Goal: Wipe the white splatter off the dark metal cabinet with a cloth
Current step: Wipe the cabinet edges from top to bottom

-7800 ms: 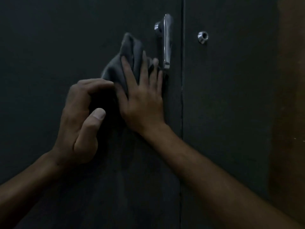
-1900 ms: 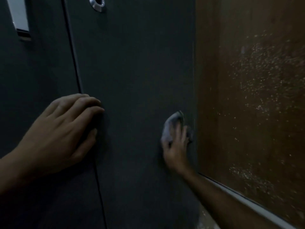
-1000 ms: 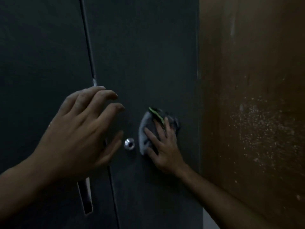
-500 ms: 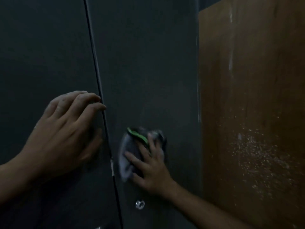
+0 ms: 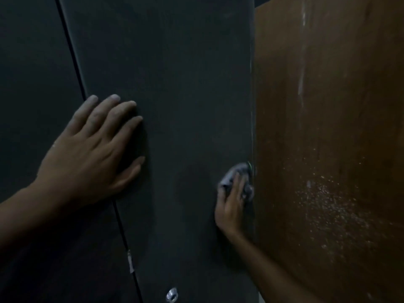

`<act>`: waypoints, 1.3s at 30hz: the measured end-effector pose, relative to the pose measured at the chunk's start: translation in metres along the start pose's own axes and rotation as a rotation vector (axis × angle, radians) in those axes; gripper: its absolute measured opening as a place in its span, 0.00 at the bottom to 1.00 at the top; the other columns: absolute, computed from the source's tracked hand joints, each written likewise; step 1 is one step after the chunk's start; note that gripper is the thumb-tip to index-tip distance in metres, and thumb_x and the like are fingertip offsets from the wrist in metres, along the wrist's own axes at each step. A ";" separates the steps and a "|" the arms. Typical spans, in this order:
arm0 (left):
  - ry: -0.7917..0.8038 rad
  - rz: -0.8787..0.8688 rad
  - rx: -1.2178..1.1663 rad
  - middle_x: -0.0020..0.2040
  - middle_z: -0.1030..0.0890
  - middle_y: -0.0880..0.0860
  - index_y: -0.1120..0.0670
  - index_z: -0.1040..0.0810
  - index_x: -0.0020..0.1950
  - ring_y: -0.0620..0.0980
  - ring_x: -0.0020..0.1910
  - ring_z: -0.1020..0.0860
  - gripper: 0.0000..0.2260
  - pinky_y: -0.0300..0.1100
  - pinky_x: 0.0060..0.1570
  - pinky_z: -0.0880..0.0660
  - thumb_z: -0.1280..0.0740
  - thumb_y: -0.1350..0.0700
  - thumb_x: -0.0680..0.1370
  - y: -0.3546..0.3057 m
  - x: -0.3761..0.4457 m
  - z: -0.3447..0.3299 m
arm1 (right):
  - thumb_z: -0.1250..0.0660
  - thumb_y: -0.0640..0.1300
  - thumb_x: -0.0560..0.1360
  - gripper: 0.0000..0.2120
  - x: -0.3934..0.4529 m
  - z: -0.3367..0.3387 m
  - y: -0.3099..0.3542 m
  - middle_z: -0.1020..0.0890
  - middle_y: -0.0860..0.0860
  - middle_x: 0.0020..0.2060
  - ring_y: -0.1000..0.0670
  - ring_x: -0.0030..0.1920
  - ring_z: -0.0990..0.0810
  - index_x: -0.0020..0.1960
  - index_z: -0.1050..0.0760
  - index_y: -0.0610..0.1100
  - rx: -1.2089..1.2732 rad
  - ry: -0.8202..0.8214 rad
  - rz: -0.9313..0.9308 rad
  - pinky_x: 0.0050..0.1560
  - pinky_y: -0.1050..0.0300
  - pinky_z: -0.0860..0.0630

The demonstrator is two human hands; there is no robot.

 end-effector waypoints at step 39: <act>0.103 0.121 0.186 0.85 0.48 0.63 0.67 0.46 0.83 0.62 0.84 0.46 0.40 0.61 0.80 0.42 0.46 0.38 0.82 -0.003 0.007 0.008 | 0.53 0.56 0.86 0.29 0.284 0.090 0.260 0.46 0.39 0.83 0.37 0.82 0.47 0.83 0.44 0.43 0.057 -0.180 0.117 0.80 0.39 0.52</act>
Point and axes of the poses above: each hand's wrist, its own x-axis towards the middle knuckle, its own z-axis out of the back of the hand, y = z × x, the point moved 6 cm from there along x, towards the middle knuckle
